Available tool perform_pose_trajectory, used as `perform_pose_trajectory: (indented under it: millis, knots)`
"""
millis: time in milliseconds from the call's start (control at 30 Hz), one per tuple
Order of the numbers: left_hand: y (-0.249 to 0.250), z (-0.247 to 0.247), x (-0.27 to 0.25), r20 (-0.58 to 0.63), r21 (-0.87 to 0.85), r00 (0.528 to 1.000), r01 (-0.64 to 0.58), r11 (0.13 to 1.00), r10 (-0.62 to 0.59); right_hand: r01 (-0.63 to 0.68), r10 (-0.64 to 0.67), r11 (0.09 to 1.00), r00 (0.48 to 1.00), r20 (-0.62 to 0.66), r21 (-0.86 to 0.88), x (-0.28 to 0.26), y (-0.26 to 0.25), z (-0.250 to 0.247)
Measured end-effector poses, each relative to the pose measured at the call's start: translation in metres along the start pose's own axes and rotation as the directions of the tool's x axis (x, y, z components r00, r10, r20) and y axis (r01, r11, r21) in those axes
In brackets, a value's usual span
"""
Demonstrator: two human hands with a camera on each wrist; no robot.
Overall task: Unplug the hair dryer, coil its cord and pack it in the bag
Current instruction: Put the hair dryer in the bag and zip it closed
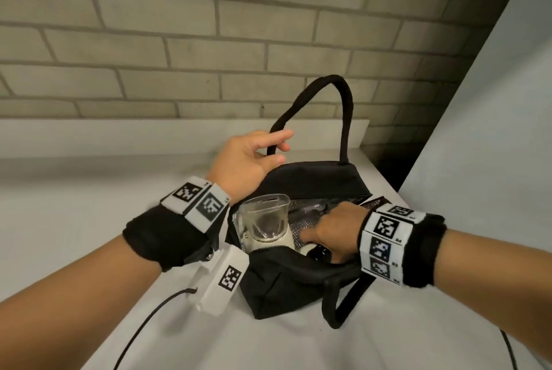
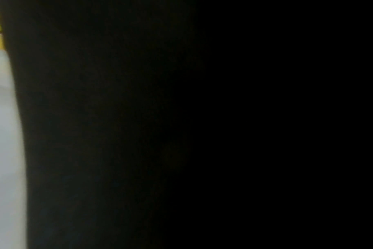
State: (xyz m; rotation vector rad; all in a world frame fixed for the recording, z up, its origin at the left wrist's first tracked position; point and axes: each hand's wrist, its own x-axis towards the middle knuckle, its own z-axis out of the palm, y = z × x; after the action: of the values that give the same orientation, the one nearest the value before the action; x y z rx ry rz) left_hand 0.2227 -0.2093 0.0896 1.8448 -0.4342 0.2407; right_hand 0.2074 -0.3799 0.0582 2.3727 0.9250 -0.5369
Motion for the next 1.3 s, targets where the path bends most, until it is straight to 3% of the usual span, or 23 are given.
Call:
perform_pose_trajectory:
  millis: [100,167,233,300,333,367,400,433,533,600,700,767,833,933,967,1033,1100,1167,1200,1267,1300]
  knots:
    - [-0.002,0.001,-0.001,-0.007,0.049,1.0,-0.018,0.999,0.019,0.0,-0.001,1.0,1.0,0.03,0.031,0.006,0.002,-0.002]
    - [0.0,0.002,-0.008,-0.041,0.201,0.997,-0.059,0.978,0.069,-0.012,0.007,0.997,0.998,0.063,0.079,0.006,0.003,-0.003]
    - [0.008,0.001,-0.027,-0.082,0.349,0.955,-0.241,0.906,0.286,-0.025,0.018,0.994,0.998,0.068,0.111,0.004,0.002,-0.003]
    - [0.018,0.005,-0.056,0.103,0.407,0.865,-0.488,0.772,0.492,-0.029,0.028,0.989,1.0,0.007,0.147,0.0,0.002,-0.002]
    - [0.02,0.01,-0.071,0.283,0.401,0.837,-0.547,0.735,0.468,-0.039,0.04,0.987,0.999,0.0,0.155,-0.001,0.002,-0.002]
    - [0.018,0.015,-0.083,0.458,0.428,0.822,-0.538,0.726,0.339,-0.049,0.049,0.987,0.999,0.008,0.151,-0.002,0.002,-0.003]
    - [0.018,0.02,-0.091,0.566,0.49,0.812,-0.472,0.733,0.144,-0.055,0.053,0.987,0.998,0.018,0.15,-0.001,0.002,-0.004]
    - [0.014,0.024,-0.096,0.59,0.558,0.808,-0.414,0.719,0.007,-0.056,0.052,0.986,0.998,0.032,0.157,0.0,0.003,-0.006]
    - [0.003,0.023,-0.091,0.506,0.675,0.863,-0.39,0.626,-0.007,-0.087,0.07,0.941,0.996,0.063,0.328,-0.004,0.011,-0.017]
    - [0.002,0.013,-0.084,0.459,0.708,0.889,-0.37,0.601,0.007,-0.081,0.075,0.846,0.997,0.032,0.526,-0.017,0.023,-0.024]
    - [-0.006,-0.008,-0.081,0.453,0.667,0.89,-0.302,0.681,-0.049,-0.065,0.146,0.716,0.987,-0.059,0.695,-0.046,0.043,-0.029]
    - [-0.008,-0.024,-0.078,0.443,0.628,0.891,-0.229,0.744,-0.099,-0.103,0.171,0.677,0.985,-0.02,0.729,-0.061,0.055,-0.022]
    - [-0.012,-0.035,-0.077,0.414,0.585,0.897,-0.13,0.801,-0.157,-0.14,0.118,0.593,0.989,0.087,0.793,-0.072,0.059,-0.011]
    - [-0.009,-0.046,-0.077,0.401,0.592,0.886,-0.057,0.804,-0.232,-0.089,-0.017,0.422,0.994,0.106,0.902,-0.081,0.052,0.008]
    - [-0.005,-0.048,-0.076,0.422,0.61,0.866,-0.052,0.791,-0.268,-0.078,-0.031,0.4,0.995,0.099,0.913,-0.083,0.046,0.014]
    - [0.006,-0.05,-0.073,0.461,0.597,0.826,-0.017,0.802,-0.325,-0.06,0.015,0.462,0.998,0.06,0.885,-0.082,0.034,0.026]
    - [0.022,-0.049,-0.066,0.449,0.504,0.841,0.041,0.863,-0.303,-0.008,0.105,0.462,0.993,-0.046,0.887,-0.076,0.023,0.035]
    - [0.034,-0.041,-0.055,0.432,0.442,0.875,0.004,0.897,-0.216,0.074,0.226,0.325,0.962,-0.154,0.943,-0.072,0.016,0.039]
    - [0.038,-0.033,-0.048,0.466,0.463,0.867,-0.068,0.884,-0.177,0.113,0.286,0.256,0.94,-0.187,0.96,-0.071,0.015,0.041]
    - [0.038,-0.008,-0.033,0.579,0.55,0.797,-0.227,0.803,-0.172,0.169,0.352,0.159,0.911,-0.215,0.973,-0.069,0.013,0.042]
    - [0.035,0.006,-0.027,0.643,0.583,0.736,-0.292,0.758,-0.212,0.183,0.352,0.134,0.91,-0.22,0.974,-0.069,0.012,0.042]
